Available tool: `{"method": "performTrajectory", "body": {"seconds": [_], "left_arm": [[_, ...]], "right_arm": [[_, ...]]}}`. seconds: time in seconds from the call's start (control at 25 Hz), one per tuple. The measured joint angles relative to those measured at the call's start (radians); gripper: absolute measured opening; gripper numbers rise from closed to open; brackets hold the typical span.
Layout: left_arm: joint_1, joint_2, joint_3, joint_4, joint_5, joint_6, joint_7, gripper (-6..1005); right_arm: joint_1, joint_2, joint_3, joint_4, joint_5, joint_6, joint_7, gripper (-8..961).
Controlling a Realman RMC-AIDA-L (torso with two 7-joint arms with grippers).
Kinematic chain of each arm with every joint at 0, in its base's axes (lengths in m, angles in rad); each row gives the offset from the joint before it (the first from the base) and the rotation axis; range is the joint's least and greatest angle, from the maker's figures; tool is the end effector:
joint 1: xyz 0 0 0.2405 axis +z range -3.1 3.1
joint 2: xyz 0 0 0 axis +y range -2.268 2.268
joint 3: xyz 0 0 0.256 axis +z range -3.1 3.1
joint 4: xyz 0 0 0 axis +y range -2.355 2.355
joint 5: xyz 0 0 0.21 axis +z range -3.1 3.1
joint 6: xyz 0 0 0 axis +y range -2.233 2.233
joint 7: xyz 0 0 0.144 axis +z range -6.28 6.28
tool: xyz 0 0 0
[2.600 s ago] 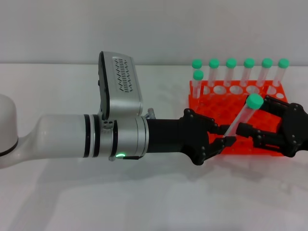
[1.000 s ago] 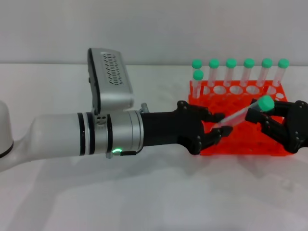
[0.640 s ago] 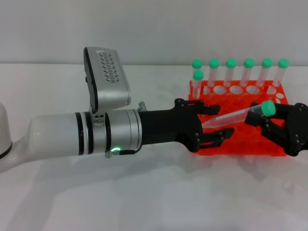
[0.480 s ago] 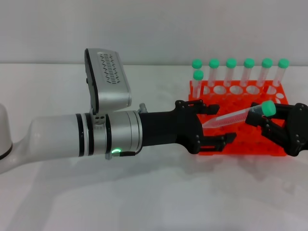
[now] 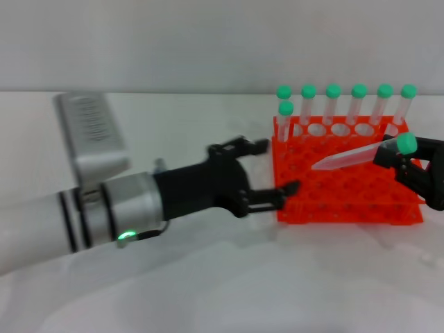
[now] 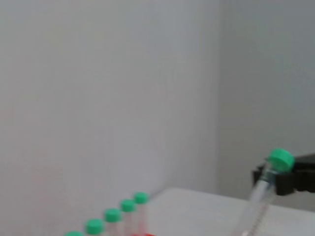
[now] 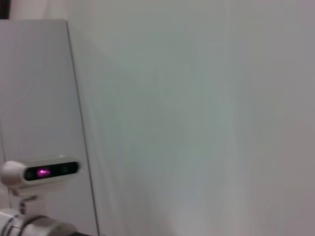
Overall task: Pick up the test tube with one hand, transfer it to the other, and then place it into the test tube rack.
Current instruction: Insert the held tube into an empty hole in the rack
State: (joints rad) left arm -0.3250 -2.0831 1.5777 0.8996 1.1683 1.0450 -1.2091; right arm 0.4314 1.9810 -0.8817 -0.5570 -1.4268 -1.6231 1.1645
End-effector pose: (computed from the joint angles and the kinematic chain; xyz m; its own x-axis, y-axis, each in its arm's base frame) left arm -0.1908 0.3287 -0.0537 0.7743 0.0981 0.6252 0.3549 -0.8852 -0.3007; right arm 0.2582 0.3243 0.0461 0.6468 -0.0719 -0.7592 -0.4024 -0.8779 -0.2596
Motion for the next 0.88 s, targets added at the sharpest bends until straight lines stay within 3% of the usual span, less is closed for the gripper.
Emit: {"method": "performTrajectory", "body": {"seconds": [0.36, 0.64, 0.88], "left_arm": [[0.161, -0.002, -0.033, -0.049, -0.261, -0.001, 0.272, 881], [0.178, -0.001, -0.036, -0.219, -0.496, 0.03, 0.454, 881], [0.181, 0.001, -0.036, -0.316, -0.622, 0.072, 0.543, 881]], "right_arm": [[0.018, -0.012, -0.003, -0.005, -0.004, 0.071, 0.004, 224], [0.056, 0.006, -0.041, -0.048, -0.029, 0.181, 0.01, 229], [0.116, 0.005, -0.122, -0.052, -0.032, 0.315, 0.025, 233]]}}
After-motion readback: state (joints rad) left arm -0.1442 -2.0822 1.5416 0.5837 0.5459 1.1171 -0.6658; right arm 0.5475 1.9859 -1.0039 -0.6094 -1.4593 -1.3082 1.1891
